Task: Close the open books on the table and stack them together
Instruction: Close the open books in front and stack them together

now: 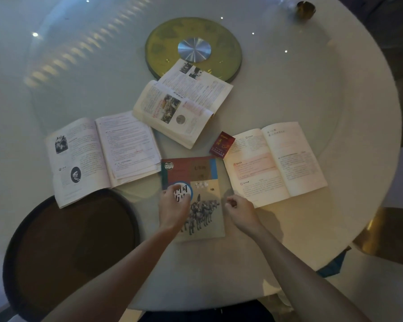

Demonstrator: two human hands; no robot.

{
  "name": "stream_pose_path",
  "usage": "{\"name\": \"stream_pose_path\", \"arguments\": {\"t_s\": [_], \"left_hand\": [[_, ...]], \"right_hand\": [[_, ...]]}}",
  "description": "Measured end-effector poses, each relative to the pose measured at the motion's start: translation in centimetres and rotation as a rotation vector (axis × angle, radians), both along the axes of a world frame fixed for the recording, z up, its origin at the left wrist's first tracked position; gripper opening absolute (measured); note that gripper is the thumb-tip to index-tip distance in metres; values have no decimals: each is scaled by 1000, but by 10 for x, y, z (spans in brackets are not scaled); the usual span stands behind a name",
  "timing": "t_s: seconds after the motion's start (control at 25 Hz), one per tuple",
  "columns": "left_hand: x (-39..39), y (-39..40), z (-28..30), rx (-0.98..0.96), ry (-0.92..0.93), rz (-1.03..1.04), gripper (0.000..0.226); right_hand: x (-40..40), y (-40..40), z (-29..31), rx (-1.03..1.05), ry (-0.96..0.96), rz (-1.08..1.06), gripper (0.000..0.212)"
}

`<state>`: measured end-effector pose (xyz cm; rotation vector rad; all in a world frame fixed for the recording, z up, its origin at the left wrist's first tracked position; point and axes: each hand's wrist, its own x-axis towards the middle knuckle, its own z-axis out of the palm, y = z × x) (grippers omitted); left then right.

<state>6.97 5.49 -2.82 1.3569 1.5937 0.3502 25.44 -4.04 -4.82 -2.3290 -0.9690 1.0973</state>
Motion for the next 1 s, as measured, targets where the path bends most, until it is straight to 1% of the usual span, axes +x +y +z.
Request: {"name": "stream_pose_path", "arguments": {"t_s": [0.04,0.12,0.2,0.28,0.32,0.44,0.52,0.64,0.76,0.8,0.88,0.92,0.96,1.0], "left_hand": [[16,0,2,-13,-43,-23,39],[52,-2,10,-105,-89,-77,43],[92,-7,15,-203,-100,-111,49],[129,-11,16,-308,-86,-80,56],[144,-13,14,-351,-56,-67,57],[176,-20,0,-385,14,-23,48],[190,-25,-8,-392,23,71,49],[204,-29,-11,-385,84,179,46],[214,-30,-11,-384,79,229,44],[216,-31,-11,-393,81,241,42],[220,-34,-11,-407,90,264,41],[222,-35,-11,-409,91,270,42],[225,-36,-11,-415,81,278,44],[227,-37,-11,-420,53,294,47]], "right_hand": [[16,-1,4,19,-26,-1,26],[54,-3,13,54,-66,-30,23],[97,-6,23,58,-106,-67,26],[140,-9,26,42,-157,-110,33],[160,-11,24,27,-178,-132,36],[212,-16,20,-9,-230,-220,43],[237,-20,18,-32,-243,-312,48],[260,-26,15,-136,-216,-408,57],[273,-34,14,-121,-90,-433,45],[275,-37,14,-118,-64,-429,47],[280,-44,13,-152,-86,-370,53],[283,-46,13,-160,-112,-341,50],[287,-48,12,-136,-94,-350,41],[291,-49,12,-80,-29,-383,30]]}}
